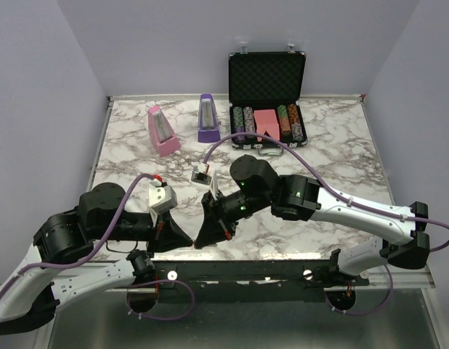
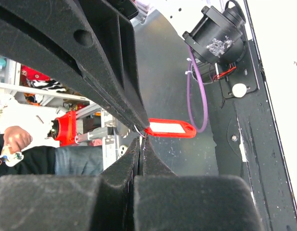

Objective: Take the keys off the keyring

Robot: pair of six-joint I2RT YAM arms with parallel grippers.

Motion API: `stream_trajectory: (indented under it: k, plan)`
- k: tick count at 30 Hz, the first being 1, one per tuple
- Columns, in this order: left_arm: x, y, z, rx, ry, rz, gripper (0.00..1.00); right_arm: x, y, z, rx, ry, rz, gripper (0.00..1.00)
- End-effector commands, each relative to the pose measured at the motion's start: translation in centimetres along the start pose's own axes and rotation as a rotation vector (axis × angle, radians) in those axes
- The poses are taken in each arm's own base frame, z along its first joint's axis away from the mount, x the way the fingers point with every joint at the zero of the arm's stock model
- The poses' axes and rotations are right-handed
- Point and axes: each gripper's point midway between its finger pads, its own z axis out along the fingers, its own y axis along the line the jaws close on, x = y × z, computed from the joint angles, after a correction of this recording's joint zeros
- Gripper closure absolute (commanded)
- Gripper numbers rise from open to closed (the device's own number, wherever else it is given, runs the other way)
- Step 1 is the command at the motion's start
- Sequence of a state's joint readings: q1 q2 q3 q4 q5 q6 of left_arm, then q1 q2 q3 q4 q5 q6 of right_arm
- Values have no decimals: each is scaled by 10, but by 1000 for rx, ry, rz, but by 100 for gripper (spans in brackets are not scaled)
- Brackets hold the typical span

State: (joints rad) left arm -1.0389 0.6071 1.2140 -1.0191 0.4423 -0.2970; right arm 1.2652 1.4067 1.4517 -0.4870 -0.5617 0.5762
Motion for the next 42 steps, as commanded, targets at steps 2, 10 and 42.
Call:
stream_trajectory:
  k: [2,10,42]
  plan:
    - [15,21,23,-96,78,-19,100,-39,32,-16,-46,-148,-74,99]
    - [31,25,44,-102,132,-13,100,-47,37,-27,-32,-203,-87,99]
    - [-2,62,39,-342,-88,-127,100,-39,9,-66,140,-379,-12,99]
